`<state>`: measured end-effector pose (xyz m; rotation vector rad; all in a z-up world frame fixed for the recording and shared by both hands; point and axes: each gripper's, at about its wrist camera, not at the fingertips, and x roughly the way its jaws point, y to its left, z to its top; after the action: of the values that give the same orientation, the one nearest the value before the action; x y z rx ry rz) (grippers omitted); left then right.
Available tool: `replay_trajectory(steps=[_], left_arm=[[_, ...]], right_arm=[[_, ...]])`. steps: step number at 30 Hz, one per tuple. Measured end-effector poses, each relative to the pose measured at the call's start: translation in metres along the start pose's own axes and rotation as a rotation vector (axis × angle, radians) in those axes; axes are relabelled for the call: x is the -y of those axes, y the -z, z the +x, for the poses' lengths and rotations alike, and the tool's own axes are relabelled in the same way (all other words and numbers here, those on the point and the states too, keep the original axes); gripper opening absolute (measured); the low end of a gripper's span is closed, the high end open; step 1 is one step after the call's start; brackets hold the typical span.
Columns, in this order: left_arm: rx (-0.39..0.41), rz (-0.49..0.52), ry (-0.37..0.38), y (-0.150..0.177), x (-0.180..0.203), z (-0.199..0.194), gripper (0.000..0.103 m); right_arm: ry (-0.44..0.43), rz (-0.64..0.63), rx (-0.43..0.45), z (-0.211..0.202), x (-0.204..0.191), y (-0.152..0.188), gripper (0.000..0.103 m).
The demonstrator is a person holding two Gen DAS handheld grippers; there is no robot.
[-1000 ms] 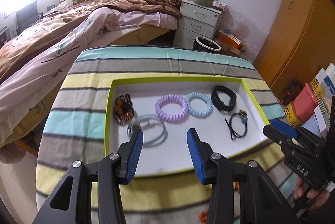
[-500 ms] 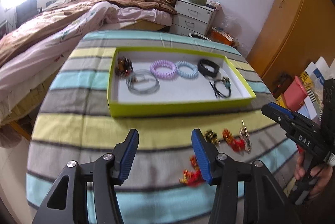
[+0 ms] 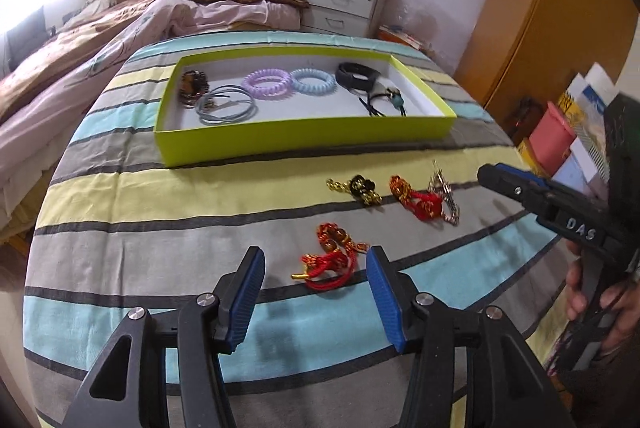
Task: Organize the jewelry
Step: 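Move both tools back from the box to the remaining jewelry, then close the left tool on the red knotted ornament with gold beads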
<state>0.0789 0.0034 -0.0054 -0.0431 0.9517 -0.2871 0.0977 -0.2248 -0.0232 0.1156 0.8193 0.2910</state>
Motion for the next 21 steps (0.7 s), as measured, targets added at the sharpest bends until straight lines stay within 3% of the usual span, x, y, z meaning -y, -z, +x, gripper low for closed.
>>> replay_trajectory(steps=[17,21], left_arm=[[-0.013,0.068,-0.086,-0.001,0.016,0.02,0.052],[-0.001,0.055,-0.103,0.0,0.013,0.018,0.039]], right_arm=[[0.01,0.018,-0.008,-0.006,0.004,0.01,0.04],[0.016,0.007,-0.016,-0.004,0.002,0.011,0.04]])
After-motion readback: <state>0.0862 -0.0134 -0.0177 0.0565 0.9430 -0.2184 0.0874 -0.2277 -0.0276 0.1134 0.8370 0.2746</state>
